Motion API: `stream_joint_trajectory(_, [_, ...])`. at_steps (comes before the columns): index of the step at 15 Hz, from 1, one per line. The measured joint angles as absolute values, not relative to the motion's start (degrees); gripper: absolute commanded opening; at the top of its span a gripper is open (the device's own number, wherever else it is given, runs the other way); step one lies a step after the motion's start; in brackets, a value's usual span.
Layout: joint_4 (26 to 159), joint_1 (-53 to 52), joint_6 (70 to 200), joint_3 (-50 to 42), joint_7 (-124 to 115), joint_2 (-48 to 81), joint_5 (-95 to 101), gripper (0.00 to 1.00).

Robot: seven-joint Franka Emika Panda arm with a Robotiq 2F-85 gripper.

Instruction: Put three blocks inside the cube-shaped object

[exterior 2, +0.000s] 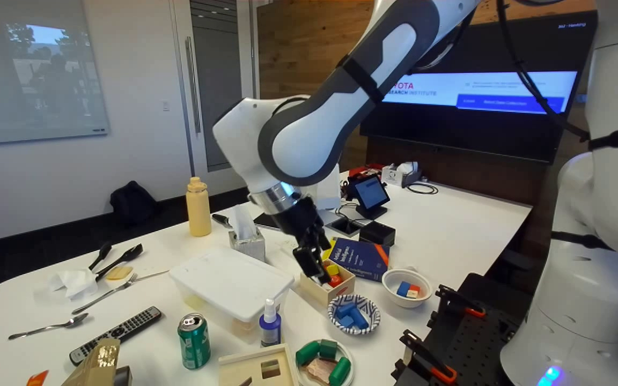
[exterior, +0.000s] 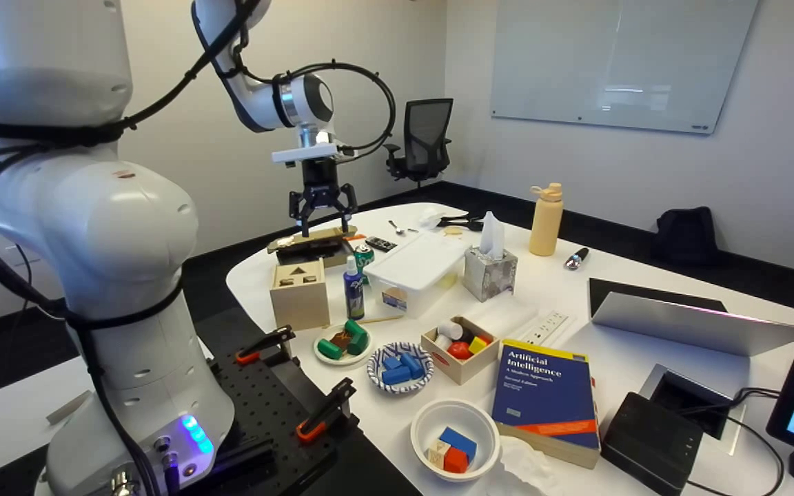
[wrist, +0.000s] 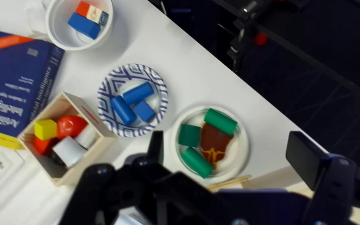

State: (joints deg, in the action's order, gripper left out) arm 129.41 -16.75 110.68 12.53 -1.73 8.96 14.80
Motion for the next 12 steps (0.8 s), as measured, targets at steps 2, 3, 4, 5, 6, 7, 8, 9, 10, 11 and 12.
stream_joint_trajectory(2, [133.59,-13.56,111.54,9.96,-1.74,4.1,16.03,1.0])
stream_joint_trajectory(3, [135.75,-11.86,112.48,8.61,-1.65,1.63,16.33,1.0])
stream_joint_trajectory(4, [137.87,-10.09,113.57,7.19,-1.47,-0.75,16.63,1.0])
stream_joint_trajectory(5, [139.91,-8.32,114.84,5.63,-1.25,-2.94,16.97,1.0])
stream_joint_trajectory(6, [141.94,-6.41,116.35,3.89,-0.84,-4.99,17.51,1.0])
stream_joint_trajectory(7, [143.83,-4.41,118.36,2.02,-0.15,-6.68,18.54,1.0])
stream_joint_trajectory(8, [145.39,-2.46,120.57,0.24,0.24,-7.81,19.84,1.0])
stream_joint_trajectory(9, [146.68,-0.42,123.31,-1.6,1.0,-8.39,21.22,1.0])
stream_joint_trajectory(10, [147.61,1.46,126.08,-3.23,1.39,-8.35,22.66,1.0])
stream_joint_trajectory(11, [148.3,3.24,128.73,-4.74,2.03,-7.9,23.91,1.0])
stream_joint_trajectory(12, [148.7,4.84,131.26,-6.05,2.35,-7.04,24.86,1.0])
